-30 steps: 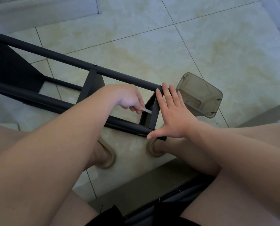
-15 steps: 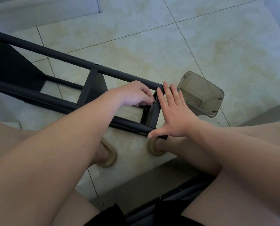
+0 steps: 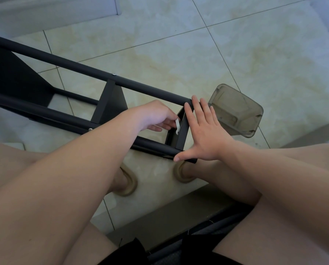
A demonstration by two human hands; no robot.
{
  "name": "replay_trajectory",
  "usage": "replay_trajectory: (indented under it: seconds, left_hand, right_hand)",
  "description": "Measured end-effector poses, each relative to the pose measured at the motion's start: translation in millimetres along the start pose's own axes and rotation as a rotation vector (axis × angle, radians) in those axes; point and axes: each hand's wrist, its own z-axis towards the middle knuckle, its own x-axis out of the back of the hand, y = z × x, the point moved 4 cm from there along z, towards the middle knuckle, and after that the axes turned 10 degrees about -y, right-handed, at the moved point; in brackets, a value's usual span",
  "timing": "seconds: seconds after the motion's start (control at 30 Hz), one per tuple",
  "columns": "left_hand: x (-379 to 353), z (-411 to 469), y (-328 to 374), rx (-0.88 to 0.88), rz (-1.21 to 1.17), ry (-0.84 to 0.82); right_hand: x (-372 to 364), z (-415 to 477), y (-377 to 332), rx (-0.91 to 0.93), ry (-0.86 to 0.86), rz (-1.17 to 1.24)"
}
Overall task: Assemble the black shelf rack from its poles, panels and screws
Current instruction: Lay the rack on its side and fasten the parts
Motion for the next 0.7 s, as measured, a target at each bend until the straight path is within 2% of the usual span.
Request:
replay_trajectory:
  seconds: [0.7]
  left_hand:
    - [-3.6, 1.9, -2.3, 0.052, 0.074, -0.084]
  right_hand:
    - [-1.7, 1.1, 1.0, 0.002, 0.013, -0.003]
